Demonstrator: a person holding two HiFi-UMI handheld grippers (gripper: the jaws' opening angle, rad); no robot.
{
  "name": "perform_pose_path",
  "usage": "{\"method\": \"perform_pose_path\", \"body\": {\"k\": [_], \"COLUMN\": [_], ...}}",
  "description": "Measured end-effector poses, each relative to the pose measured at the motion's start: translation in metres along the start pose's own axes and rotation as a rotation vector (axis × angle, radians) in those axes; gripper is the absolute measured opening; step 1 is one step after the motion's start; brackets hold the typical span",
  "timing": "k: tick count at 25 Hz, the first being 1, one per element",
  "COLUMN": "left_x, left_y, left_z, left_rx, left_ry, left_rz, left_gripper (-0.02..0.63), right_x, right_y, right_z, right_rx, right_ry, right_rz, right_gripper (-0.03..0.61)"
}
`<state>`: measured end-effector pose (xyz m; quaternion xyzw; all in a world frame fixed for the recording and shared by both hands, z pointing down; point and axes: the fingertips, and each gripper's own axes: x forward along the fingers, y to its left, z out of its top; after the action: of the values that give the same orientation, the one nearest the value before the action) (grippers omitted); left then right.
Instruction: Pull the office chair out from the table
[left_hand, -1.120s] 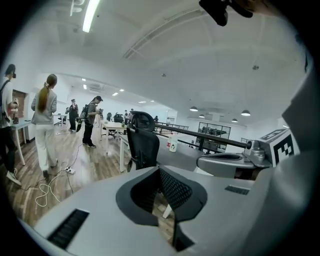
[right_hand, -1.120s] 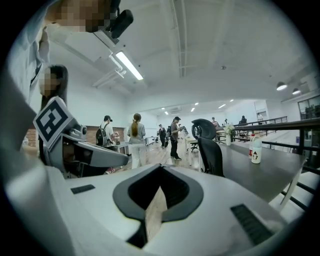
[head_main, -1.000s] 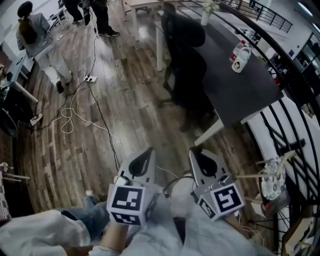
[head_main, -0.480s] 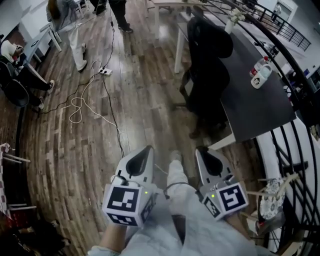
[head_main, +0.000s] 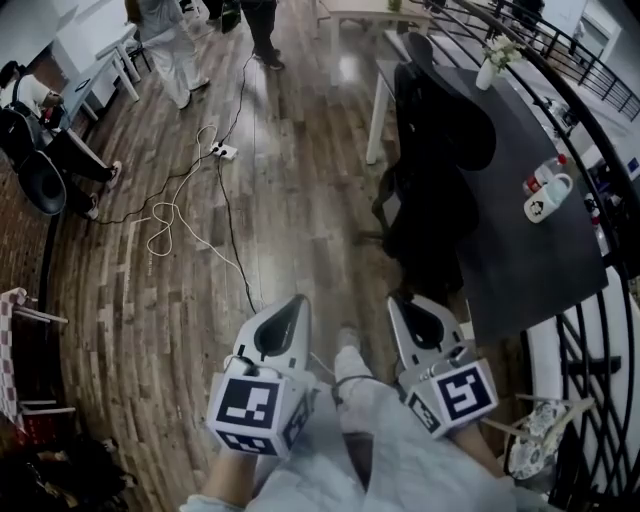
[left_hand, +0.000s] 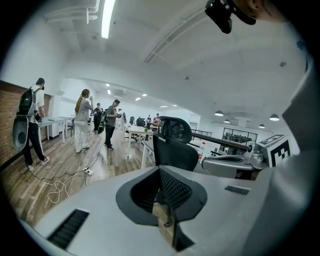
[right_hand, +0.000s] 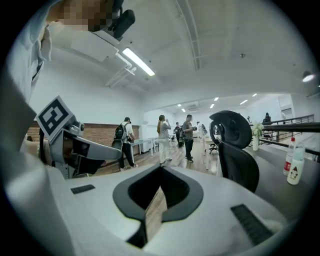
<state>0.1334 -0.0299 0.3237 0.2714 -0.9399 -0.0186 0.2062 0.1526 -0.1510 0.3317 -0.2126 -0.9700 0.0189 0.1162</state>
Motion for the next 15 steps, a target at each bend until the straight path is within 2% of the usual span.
{"method": "perform_pose_path", "body": {"k": [3,6,9,15], "left_x": [0.031,0.065,0.094,0.141], "left_y": [0.006,0.013,0.015,0.016], "left_z": [0.02,0.035,0.055,0.083], "left_rx": [-0.019,-0.006,-0.035,-0.011], "left_ry": [-0.003,-0.015,-0.014,-0.028], "left_rz": [0.02,0.036,0.05,0.052], "left_gripper": [0.006,0.006,0.006,0.006], "right_x": [0.026,0.052,0.073,0.093], "right_y": [-0.027,-0.057,-0.085,-0.129], "right_z": [0.011,0.021,0.028,0.037], "right_rx": [-0.013,-0.024,-0.028,-0.018], "right_ry": [0.011,0.017,0.024,0.011], "right_rz": [0.023,0.042,0.058,0.038], "right_gripper": [0.002,0.002,0.002,0.002]}}
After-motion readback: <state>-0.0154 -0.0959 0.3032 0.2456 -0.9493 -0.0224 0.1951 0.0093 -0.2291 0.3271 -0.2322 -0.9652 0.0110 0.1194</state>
